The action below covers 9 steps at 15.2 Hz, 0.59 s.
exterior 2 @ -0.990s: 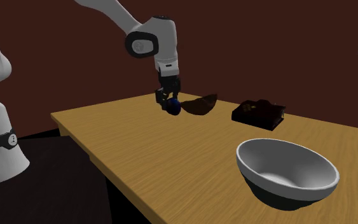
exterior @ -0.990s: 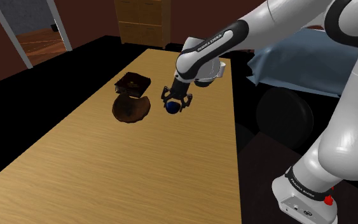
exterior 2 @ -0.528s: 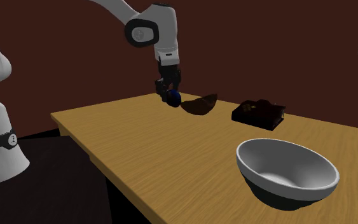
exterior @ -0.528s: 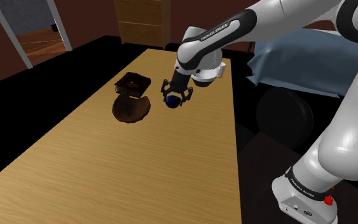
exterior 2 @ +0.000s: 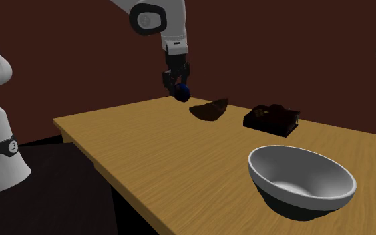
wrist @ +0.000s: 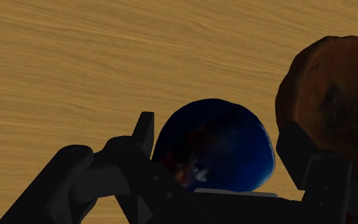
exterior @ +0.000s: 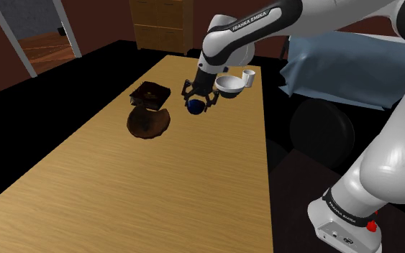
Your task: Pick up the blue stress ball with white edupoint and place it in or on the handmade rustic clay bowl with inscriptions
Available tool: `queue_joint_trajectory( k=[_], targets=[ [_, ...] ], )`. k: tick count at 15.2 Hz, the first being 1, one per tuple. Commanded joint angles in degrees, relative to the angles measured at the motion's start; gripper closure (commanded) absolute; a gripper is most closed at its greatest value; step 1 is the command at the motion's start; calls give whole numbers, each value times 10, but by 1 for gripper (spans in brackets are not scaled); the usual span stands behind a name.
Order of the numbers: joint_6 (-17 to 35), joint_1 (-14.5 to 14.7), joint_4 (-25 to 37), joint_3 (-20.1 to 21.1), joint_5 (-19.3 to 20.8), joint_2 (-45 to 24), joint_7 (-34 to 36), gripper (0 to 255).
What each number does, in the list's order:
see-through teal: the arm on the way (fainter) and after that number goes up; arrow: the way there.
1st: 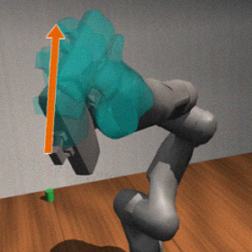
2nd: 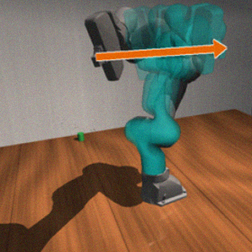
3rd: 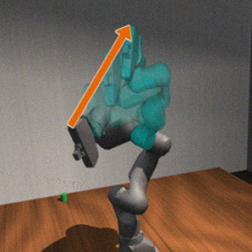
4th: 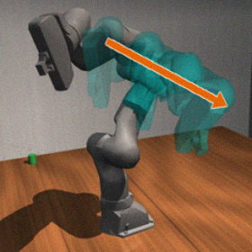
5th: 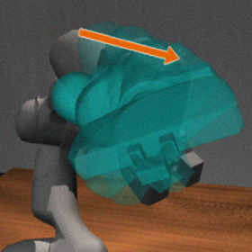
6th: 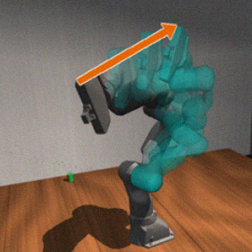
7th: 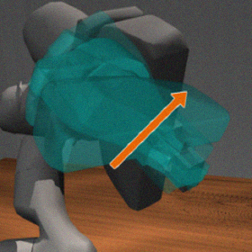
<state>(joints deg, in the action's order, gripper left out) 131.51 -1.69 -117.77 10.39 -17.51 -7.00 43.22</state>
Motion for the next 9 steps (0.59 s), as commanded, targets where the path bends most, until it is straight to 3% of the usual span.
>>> queue_joint_trajectory(
  k=[1,5,9],
  targets=[
    [-14,-1,7,-1,2,8,3,255],
    [-39,-2,20,-2,5,19,9,255],
    [-57,17,125,7,33,-59,54,255]
  ],
)
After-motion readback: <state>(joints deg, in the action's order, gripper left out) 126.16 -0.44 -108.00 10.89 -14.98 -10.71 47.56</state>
